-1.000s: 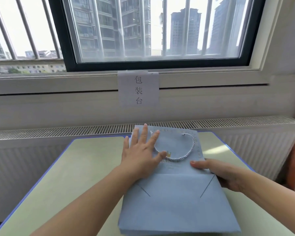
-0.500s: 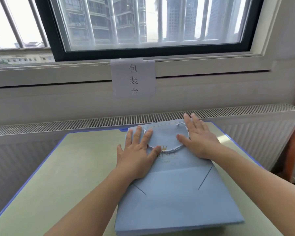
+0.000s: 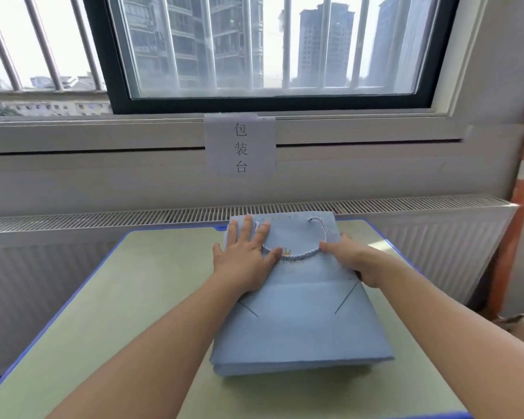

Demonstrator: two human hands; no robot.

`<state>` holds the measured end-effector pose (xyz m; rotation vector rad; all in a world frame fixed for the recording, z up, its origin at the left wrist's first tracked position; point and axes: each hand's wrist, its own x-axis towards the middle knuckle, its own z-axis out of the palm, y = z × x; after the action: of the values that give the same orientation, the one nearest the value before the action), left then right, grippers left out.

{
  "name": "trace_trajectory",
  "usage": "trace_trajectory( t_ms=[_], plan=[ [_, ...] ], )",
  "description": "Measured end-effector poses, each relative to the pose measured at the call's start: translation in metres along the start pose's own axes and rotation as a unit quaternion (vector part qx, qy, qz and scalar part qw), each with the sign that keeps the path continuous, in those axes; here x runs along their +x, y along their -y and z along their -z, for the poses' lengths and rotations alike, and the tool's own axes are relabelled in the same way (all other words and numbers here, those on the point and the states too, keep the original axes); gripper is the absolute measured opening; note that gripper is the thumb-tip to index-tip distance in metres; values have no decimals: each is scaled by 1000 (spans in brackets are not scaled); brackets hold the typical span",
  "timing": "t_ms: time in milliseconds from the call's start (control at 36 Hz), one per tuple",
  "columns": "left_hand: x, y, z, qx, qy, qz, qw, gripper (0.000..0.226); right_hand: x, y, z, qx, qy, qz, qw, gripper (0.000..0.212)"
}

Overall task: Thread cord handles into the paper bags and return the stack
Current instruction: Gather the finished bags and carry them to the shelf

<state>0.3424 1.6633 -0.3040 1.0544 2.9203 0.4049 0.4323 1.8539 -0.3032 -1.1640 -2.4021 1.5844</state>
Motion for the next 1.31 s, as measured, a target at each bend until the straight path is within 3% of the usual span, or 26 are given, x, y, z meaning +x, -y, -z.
trace_trajectory(
  t_ms=[111, 194, 222, 278, 306, 333, 472, 667, 889, 1028, 1167, 1306],
  plan=[
    [-1, 0, 6, -30, -17, 5, 999, 68, -7, 4, -7, 18, -16, 3, 1000, 53],
    [-1, 7, 13, -170, -38, 63, 983, 81, -12, 6, -5, 23, -19, 11, 1000, 49],
    [-3, 11, 15, -265, -34, 87, 960, 82, -12, 6, -6, 23, -22, 13, 999, 47],
    [-8, 20, 14, -469, 14, 135, 873, 67, -11, 4, -5, 33, -18, 21, 999, 39],
    [-10, 24, 10, -524, 37, 150, 838, 56, -12, 4, -6, 42, -15, 25, 999, 35],
    [-11, 28, 4, -541, 40, 154, 826, 49, -13, 3, -7, 45, -10, 30, 999, 35],
    [-10, 33, -25, -475, 0, 136, 869, 69, -1, -10, -13, -63, -47, 62, 995, 59],
    [-8, 34, -19, -475, -7, 151, 867, 68, -30, 6, -4, -74, -17, 59, 995, 39],
    [-10, 27, -7, -436, 5, 179, 882, 58, -39, 0, -7, 61, -7, 0, 998, 39],
    [-8, 25, 6, -353, 76, 216, 907, 72, -40, -1, -5, 119, 5, -19, 993, 32],
    [-6, 30, -1, -355, 81, 243, 899, 81, -41, -4, 1, 159, 33, -50, 985, 18],
    [-15, 31, -3, -413, 50, 263, 870, 64, -39, 0, -2, 132, 35, -58, 989, 20]
  ],
)
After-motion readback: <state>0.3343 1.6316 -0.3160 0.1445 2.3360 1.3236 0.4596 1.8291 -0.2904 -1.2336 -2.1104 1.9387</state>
